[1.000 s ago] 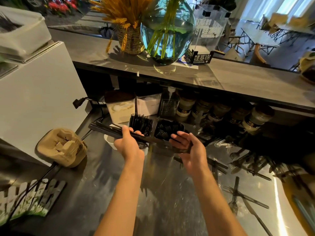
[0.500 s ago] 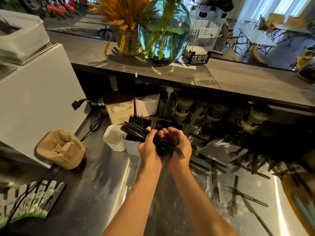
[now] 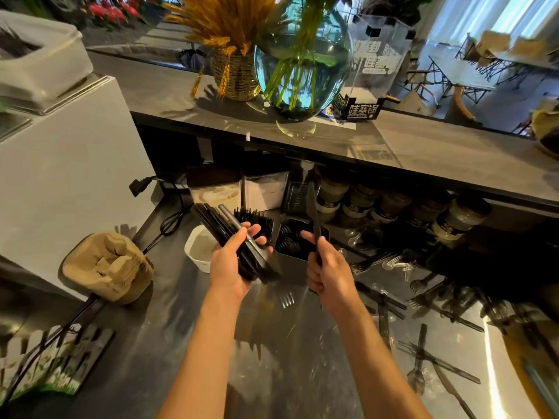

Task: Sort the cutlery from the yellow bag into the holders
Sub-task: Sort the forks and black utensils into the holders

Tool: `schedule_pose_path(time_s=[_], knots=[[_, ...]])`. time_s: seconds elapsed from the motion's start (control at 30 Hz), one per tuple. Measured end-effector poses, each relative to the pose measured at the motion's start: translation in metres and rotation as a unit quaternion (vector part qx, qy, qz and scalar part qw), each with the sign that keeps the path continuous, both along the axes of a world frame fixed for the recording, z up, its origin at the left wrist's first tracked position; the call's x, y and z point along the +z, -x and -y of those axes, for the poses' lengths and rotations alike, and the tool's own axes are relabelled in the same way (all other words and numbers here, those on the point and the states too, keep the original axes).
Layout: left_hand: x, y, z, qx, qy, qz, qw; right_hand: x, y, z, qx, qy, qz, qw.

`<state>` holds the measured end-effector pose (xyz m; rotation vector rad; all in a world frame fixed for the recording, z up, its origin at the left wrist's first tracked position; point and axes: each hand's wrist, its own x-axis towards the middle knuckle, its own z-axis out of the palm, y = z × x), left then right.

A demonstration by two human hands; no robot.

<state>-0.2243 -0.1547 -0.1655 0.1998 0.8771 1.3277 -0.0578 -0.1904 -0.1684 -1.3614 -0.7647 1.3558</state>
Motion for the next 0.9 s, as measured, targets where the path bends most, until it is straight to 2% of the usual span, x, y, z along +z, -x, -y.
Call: schedule_pose_path(time_s=[0.17,0.3,0.4,0.47,0.6,0.77,0.9], knots=[[-0.004,0.022,-0.007,0.011,0.015,-0.038,0.999,0.002,0.032,-0.024,-0.027,-0.029,-0.037,0.999],[-0.012,0.04,-0.014,0.025,0.03,-0.046,0.998,0.002,0.055,-0.052,-0.018,-0.087,0.005,0.996],[-0.017,0.051,-0.02,0.047,0.024,-0.05,0.997,0.009,0.069,-0.072,-0.008,-0.136,-0.018,0.99],[-0.017,0.055,-0.022,0.059,0.015,-0.044,0.997,0.006,0.075,-0.087,-0.009,-0.148,0.007,0.989],[-0.019,0.067,-0.028,0.079,0.025,-0.064,0.994,-0.015,0.09,-0.104,0.023,-0.112,0.112,0.987],[-0.024,0.071,-0.034,0.056,0.027,-0.09,0.994,-0.023,0.09,-0.104,-0.003,-0.125,0.137,0.983],[-0.024,0.065,-0.038,0.041,0.041,-0.087,0.994,-0.01,0.091,-0.098,0.098,-0.139,0.206,0.964]])
